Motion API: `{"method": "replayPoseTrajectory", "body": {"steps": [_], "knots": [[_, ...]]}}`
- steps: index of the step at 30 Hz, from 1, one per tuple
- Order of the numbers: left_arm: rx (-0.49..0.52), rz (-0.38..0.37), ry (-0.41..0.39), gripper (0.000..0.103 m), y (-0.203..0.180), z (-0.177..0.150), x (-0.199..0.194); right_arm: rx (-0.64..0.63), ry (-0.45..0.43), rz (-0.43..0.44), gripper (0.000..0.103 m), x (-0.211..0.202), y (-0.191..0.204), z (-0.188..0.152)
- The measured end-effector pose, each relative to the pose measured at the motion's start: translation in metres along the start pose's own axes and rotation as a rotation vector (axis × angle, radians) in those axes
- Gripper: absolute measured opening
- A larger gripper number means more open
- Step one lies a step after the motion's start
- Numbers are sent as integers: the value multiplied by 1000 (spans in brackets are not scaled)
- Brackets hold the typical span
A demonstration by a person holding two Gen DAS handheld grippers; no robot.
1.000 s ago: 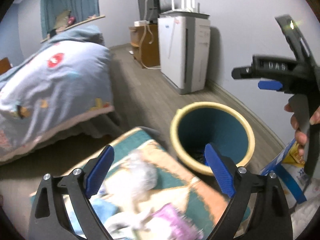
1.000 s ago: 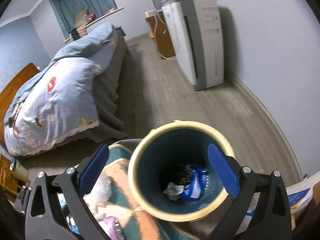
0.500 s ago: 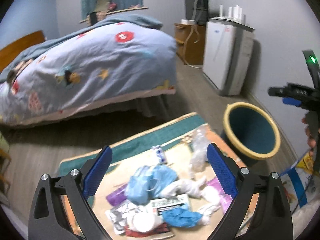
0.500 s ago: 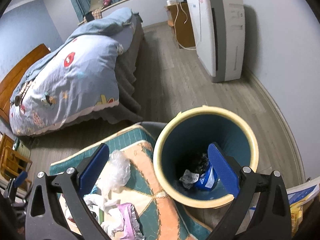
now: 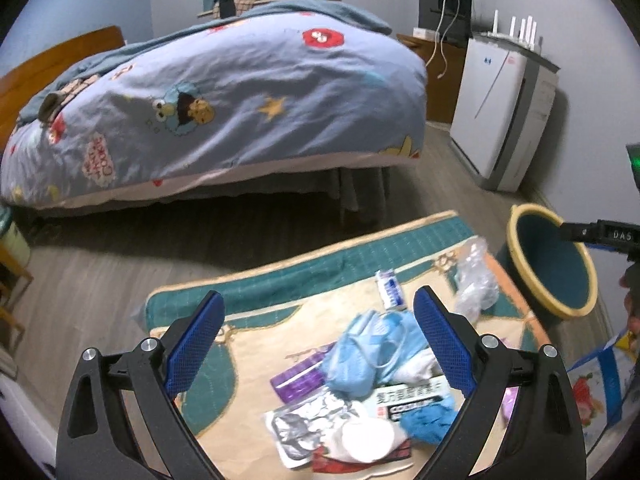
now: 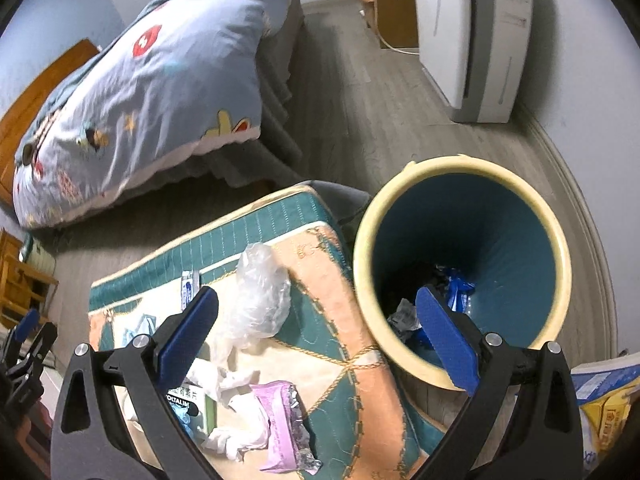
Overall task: Collect trash
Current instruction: 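Grasp the blue face mask with the left tool while the right tool grasps the clear plastic bag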
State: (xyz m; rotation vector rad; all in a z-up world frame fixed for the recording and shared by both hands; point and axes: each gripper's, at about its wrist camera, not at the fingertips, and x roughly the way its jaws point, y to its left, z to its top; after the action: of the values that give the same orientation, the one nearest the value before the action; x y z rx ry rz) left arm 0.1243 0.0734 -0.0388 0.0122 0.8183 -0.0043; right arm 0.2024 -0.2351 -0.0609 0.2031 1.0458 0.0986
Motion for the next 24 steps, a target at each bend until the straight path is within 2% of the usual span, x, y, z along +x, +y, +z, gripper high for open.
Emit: {"method": "replayPoseTrajectory", "body": {"steps": [3,8,11,17,19,21,22,24], "knots": [[19,-18,38,94,4,-6,17,-24,18,-2,97,11,12,-1],[77,-40,157,94,1,-20,54,-97,73,-29,97,41,38,-1],[97,-68,202,94,-1,-24,69,-132,104,-33,97,56,51,-1],[141,-121,232,92,-13,-26,86,-174,139,-50,97,77,63,1],[150,-141,245,87,-16,-26,91,-174,151,-55,97,84,63,2],[155,-164,267,71,-20,-25,97,-174,160,-71,97,89,61,2],[159,-173,280,69,-22,-26,100,-173,168,-76,96,92,60,2],[176,-183,310,59,-26,-28,106,-174,188,-72,88,97,60,1]]}}
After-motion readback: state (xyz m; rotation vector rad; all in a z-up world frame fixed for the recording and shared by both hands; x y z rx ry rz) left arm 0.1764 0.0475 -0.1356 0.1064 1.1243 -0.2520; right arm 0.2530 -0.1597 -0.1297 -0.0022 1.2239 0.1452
